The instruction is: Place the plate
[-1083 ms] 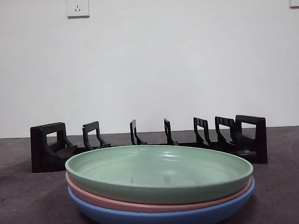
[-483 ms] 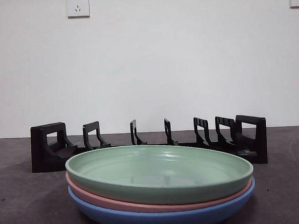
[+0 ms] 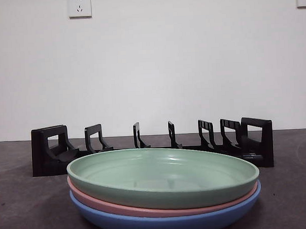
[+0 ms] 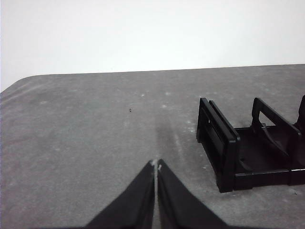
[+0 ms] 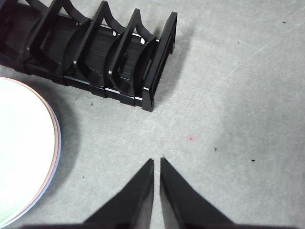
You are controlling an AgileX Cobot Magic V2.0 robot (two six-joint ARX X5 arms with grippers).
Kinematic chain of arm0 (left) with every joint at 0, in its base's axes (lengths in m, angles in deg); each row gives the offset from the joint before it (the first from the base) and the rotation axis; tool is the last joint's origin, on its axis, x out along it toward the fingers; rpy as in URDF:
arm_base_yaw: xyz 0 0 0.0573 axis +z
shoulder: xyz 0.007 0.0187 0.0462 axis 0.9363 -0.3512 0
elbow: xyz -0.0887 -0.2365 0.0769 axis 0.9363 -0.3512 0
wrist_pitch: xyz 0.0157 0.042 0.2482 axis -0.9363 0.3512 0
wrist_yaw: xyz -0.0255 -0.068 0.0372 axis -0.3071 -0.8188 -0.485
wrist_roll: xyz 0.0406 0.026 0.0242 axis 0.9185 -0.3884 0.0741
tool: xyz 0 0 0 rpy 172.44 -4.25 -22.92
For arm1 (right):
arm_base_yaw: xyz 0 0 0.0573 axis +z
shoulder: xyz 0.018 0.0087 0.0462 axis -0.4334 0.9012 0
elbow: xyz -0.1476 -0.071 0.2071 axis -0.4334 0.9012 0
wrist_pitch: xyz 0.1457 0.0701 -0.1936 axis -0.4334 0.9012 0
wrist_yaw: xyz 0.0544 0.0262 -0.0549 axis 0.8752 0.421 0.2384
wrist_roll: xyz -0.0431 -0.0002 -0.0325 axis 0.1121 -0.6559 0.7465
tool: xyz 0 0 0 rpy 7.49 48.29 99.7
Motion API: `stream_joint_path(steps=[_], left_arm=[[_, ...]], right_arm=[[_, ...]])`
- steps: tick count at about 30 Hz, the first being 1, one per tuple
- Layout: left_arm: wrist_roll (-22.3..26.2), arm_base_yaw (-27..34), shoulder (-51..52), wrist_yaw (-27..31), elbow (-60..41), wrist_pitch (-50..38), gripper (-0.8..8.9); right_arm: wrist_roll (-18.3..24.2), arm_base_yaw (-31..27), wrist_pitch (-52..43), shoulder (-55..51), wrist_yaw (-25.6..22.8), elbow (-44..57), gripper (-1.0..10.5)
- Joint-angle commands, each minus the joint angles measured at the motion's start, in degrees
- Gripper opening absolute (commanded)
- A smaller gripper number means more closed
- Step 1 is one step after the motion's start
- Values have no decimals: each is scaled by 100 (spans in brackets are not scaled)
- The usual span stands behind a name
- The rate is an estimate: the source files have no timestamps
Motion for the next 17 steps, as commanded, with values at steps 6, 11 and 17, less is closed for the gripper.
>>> stream_joint_path(steps=[6,11,17], left_arm=[[-20,4,-2,17,-107,-72,7],[-20,4,-2,17,-107,-74,7],[-20,4,-2,15,-107,-72,7]], right_arm=[[17,17,-168,33,-24,-35,19],[372,-4,-767,-269,-133,208,19],[306,-76,-3904,-1696,-133,2295,19]])
